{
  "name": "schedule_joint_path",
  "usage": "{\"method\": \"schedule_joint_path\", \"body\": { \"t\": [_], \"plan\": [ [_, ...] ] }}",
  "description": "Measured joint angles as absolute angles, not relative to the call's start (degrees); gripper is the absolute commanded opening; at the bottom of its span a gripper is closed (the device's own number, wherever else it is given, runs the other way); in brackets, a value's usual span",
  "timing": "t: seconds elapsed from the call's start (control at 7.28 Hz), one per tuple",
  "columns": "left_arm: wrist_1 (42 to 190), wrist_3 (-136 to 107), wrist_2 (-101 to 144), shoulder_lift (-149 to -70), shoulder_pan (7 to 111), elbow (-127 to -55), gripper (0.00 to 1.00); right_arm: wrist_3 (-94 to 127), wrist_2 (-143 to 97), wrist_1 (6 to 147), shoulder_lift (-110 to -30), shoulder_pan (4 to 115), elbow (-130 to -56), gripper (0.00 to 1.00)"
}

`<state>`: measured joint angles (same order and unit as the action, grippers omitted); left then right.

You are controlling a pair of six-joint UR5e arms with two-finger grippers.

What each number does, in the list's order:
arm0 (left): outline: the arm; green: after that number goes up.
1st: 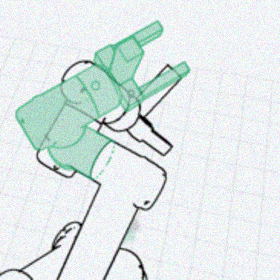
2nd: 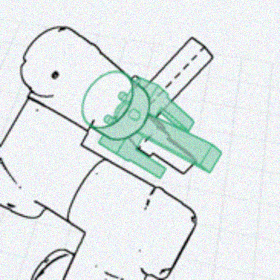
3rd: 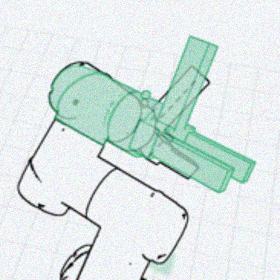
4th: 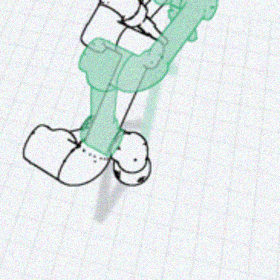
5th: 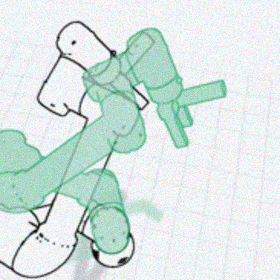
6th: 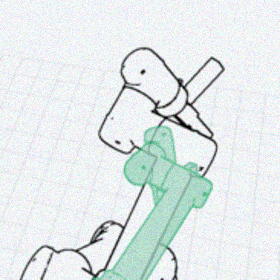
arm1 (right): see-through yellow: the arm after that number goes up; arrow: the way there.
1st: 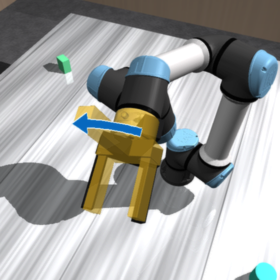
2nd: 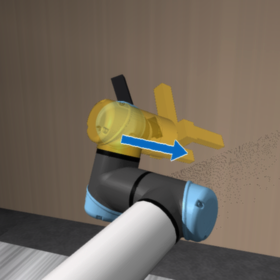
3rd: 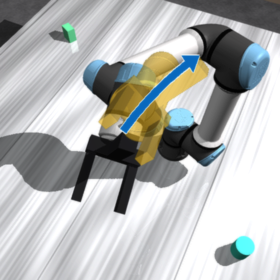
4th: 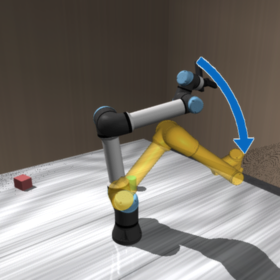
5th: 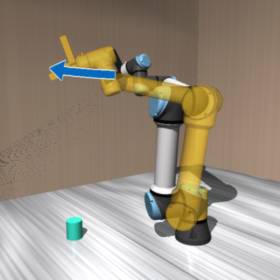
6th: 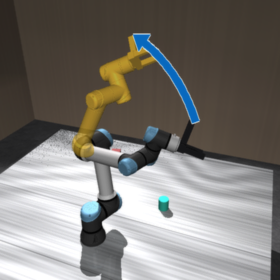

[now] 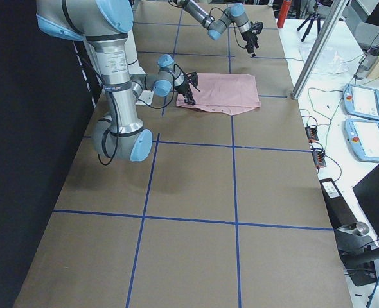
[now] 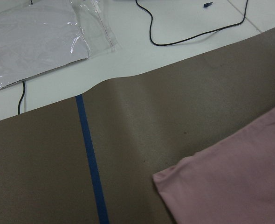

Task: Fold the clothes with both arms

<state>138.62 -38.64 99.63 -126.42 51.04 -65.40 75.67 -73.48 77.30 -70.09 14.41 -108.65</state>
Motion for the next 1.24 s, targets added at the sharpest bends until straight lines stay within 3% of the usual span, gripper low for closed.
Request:
{"method": "schedule_joint_path", "body": {
  "t": [0.41,0.96,1.24],
  "plan": [
    [137.86,-50.86,103.63,-119.74,45.37,-79.14,1.00,75.16,-74.40,76.79,-76.40,14.25,-116.16,1.00],
    [131.19,-71.56,95.65,-105.35,26.52,-103.10,1.00,75.64,-74.34,76.64,-77.25,14.24,-118.95,1.00],
    [124.65,-80.36,89.91,-102.86,17.94,-108.60,0.53,75.73,-74.26,76.64,-77.16,14.24,-118.95,1.00]
  ]
}}
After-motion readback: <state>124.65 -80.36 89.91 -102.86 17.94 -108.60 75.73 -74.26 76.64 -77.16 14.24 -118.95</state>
